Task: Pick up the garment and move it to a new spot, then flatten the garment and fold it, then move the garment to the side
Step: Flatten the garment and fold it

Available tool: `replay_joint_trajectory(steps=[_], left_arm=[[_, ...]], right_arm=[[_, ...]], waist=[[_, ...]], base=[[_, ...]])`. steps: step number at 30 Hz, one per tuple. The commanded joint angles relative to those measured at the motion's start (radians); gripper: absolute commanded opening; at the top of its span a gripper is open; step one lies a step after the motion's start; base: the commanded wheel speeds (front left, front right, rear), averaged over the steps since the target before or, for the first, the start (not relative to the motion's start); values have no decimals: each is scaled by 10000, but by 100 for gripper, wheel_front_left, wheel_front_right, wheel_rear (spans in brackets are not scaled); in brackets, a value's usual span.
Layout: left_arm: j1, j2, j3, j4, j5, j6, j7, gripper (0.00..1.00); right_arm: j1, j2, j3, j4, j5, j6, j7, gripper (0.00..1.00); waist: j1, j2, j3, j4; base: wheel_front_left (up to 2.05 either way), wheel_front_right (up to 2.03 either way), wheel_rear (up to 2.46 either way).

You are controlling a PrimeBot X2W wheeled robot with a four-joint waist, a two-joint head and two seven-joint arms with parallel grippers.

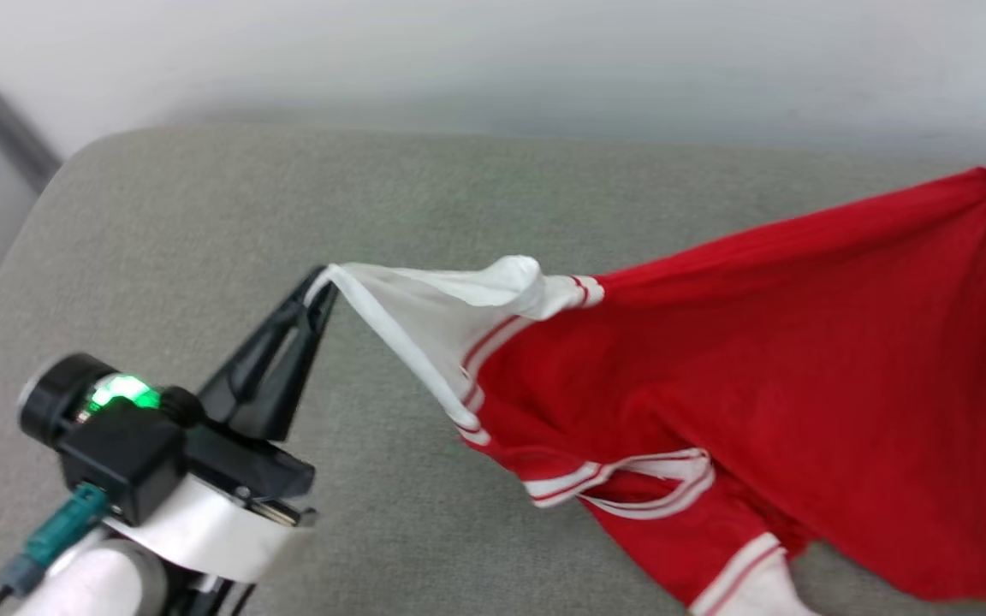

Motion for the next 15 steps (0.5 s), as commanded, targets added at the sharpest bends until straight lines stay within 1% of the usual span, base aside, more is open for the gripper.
replay_joint_trajectory(steps=[1, 9, 15], left_arm=[[-129, 57, 86, -69, -43, 47, 15, 0], [-1013, 777, 1217, -712, -277, 194, 387, 0], [-1884, 1243, 2133, -971, -682, 255, 761, 0]], right_arm=[[-131, -60, 5, -102, 44, -7, -74, 0], [-404, 131, -192, -1931, 343, -5, -171, 0], [-518, 343, -475, -3014, 341, -7, -274, 0]], waist=[[-1, 0, -374, -389], [-1, 0, -824, -1235], [-1, 0, -922, -1780]], base=[[0, 0, 0], [0, 0, 0], [0, 0, 0]])
